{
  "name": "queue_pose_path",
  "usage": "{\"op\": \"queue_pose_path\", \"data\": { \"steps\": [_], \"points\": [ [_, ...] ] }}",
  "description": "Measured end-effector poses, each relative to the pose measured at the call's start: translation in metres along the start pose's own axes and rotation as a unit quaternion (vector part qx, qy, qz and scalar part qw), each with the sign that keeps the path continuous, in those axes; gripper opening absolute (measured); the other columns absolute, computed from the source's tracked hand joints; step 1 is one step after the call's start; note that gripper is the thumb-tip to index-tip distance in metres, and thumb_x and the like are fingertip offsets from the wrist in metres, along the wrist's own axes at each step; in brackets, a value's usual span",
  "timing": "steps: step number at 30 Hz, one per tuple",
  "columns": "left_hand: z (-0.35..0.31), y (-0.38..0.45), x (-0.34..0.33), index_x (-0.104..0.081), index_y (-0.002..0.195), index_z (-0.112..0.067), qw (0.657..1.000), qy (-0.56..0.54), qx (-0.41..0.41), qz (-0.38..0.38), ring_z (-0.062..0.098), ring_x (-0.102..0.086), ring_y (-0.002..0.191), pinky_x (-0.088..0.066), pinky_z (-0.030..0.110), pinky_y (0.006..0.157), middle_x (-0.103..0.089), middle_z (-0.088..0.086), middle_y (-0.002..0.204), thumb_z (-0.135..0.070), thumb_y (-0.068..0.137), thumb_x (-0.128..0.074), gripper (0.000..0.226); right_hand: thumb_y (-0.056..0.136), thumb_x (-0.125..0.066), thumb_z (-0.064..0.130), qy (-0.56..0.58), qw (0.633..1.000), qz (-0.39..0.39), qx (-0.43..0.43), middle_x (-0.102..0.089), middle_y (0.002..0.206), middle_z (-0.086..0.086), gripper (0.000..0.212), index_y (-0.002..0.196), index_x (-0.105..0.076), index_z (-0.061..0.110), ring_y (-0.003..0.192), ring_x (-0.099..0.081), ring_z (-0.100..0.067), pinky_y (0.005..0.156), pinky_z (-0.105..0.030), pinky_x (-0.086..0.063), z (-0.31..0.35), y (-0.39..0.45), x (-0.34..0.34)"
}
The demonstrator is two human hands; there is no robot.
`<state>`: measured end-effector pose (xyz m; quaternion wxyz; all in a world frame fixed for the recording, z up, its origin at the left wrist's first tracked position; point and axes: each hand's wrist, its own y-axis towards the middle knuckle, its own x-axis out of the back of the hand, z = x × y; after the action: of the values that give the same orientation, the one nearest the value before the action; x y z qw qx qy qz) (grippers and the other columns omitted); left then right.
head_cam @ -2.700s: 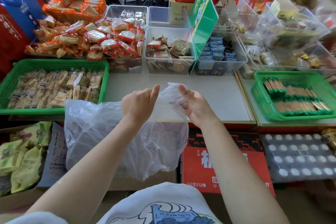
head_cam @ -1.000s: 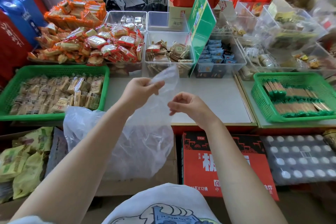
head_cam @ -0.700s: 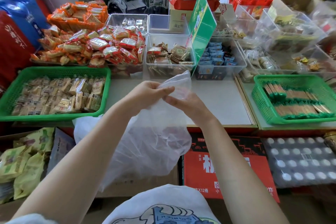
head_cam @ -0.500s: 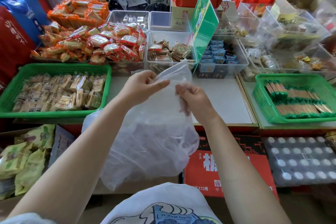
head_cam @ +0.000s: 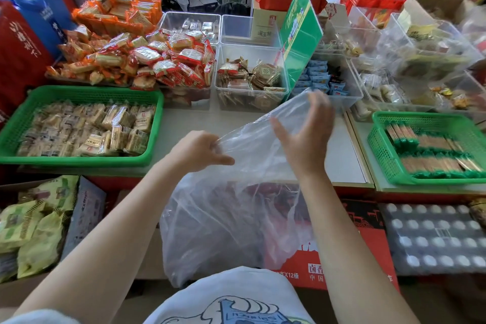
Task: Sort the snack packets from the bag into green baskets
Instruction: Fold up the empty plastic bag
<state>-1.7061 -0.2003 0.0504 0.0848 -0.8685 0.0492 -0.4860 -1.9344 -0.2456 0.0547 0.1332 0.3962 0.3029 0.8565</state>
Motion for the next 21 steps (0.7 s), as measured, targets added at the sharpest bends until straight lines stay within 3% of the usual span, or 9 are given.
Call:
{"op": "queue_pose_path", "data": {
  "steps": [2, 5, 7, 10, 12, 14, 16, 18, 21],
  "points": [
    [-0.012, 0.000, -0.006, -0.053, 0.069, -0.017, 0.999, 0.013, -0.037, -0.003, 0.016, -0.046, 0.061, -0.032, 0.032, 0.053, -0.051, -0.004, 0.065, -0.057, 0.070, -0.083, 0.050, 0.083, -0.070, 0.058, 0.046, 0.983, 0.158, 0.084, -0.058, 0.136, -0.009, 0.060, 0.123, -0.063, 0.014, 0.136, -0.044, -0.028, 0.118, -0.046, -0.025, 0.019, 0.001, -0.005],
    [-0.021, -0.002, -0.010, -0.045, 0.065, -0.024, 0.996, -0.007, -0.090, 0.003, 0.015, -0.044, 0.059, -0.032, 0.032, 0.055, -0.048, -0.007, 0.061, -0.052, 0.069, -0.085, 0.049, 0.081, -0.073, 0.055, 0.047, 0.941, 0.322, 0.089, -0.067, 0.123, -0.001, 0.044, 0.108, -0.069, 0.020, 0.132, -0.050, -0.022, 0.123, -0.049, -0.006, 0.030, -0.003, -0.011],
    [-0.017, -0.004, -0.010, -0.045, 0.066, -0.027, 0.997, -0.016, -0.081, 0.001, 0.008, -0.042, 0.058, -0.031, 0.030, 0.054, -0.046, -0.008, 0.061, -0.052, 0.069, -0.086, 0.048, 0.084, -0.075, 0.046, 0.040, 0.931, 0.359, 0.060, -0.072, 0.097, 0.004, 0.030, 0.093, -0.069, 0.018, 0.098, -0.063, -0.014, 0.124, -0.047, -0.006, 0.026, -0.003, -0.009],
    [0.002, -0.006, -0.011, -0.044, 0.066, -0.021, 0.999, 0.003, -0.036, -0.006, 0.013, -0.040, 0.058, -0.029, 0.034, 0.056, -0.045, -0.006, 0.062, -0.059, 0.067, -0.084, 0.056, 0.086, -0.078, 0.025, 0.090, 0.933, 0.347, -0.020, -0.065, 0.075, 0.004, 0.020, 0.084, -0.066, 0.010, 0.071, -0.054, -0.012, 0.110, -0.041, -0.035, 0.015, -0.003, 0.002],
    [0.015, -0.009, -0.014, -0.038, 0.062, -0.016, 0.999, -0.008, -0.021, -0.025, 0.019, -0.037, 0.058, -0.025, 0.036, 0.056, -0.041, -0.003, 0.059, -0.067, 0.065, -0.080, 0.066, 0.087, -0.076, 0.020, 0.107, 0.941, 0.316, -0.049, -0.061, 0.074, 0.004, 0.014, 0.086, -0.065, 0.011, 0.073, -0.056, -0.017, 0.084, -0.036, -0.048, 0.008, -0.004, 0.005],
    [0.021, -0.013, -0.015, -0.032, 0.058, -0.016, 0.997, -0.030, -0.026, -0.071, 0.019, -0.032, 0.054, -0.021, 0.036, 0.054, -0.034, -0.003, 0.054, -0.079, 0.064, -0.069, 0.073, 0.089, -0.074, 0.019, 0.118, 0.932, 0.338, -0.060, -0.064, 0.080, -0.001, 0.013, 0.090, -0.061, 0.020, 0.078, -0.059, -0.020, 0.074, -0.034, -0.050, 0.006, -0.002, 0.010],
    [0.017, -0.018, -0.012, -0.035, 0.055, -0.015, 0.991, -0.039, -0.029, -0.122, 0.021, -0.035, 0.052, -0.022, 0.037, 0.052, -0.036, -0.001, 0.050, -0.087, 0.073, -0.052, 0.076, 0.087, -0.076, 0.023, 0.125, 0.900, 0.411, -0.070, -0.066, 0.092, -0.001, 0.018, 0.096, -0.060, 0.025, 0.089, -0.062, -0.018, 0.081, -0.035, -0.051, 0.009, 0.002, 0.014],
    [0.005, -0.017, -0.006, -0.051, 0.059, -0.010, 0.988, -0.022, -0.021, -0.152, 0.026, -0.044, 0.057, -0.028, 0.036, 0.051, -0.050, 0.006, 0.056, -0.080, 0.083, -0.025, 0.078, 0.081, -0.082, 0.033, 0.120, 0.869, 0.476, -0.067, -0.066, 0.105, 0.004, 0.030, 0.103, -0.063, 0.028, 0.101, -0.061, -0.014, 0.089, -0.031, -0.050, 0.017, 0.007, 0.017],
    [-0.013, -0.015, 0.005, -0.061, 0.069, -0.012, 0.978, 0.036, -0.081, -0.191, 0.023, -0.046, 0.060, -0.027, 0.034, 0.050, -0.053, 0.002, 0.060, -0.072, 0.084, -0.003, 0.085, 0.073, -0.086, 0.047, 0.138, 0.851, 0.506, -0.035, -0.065, 0.112, 0.008, 0.039, 0.105, -0.065, 0.037, 0.107, -0.060, -0.012, 0.096, -0.032, -0.050, 0.035, 0.016, 0.016]
  ]
}}
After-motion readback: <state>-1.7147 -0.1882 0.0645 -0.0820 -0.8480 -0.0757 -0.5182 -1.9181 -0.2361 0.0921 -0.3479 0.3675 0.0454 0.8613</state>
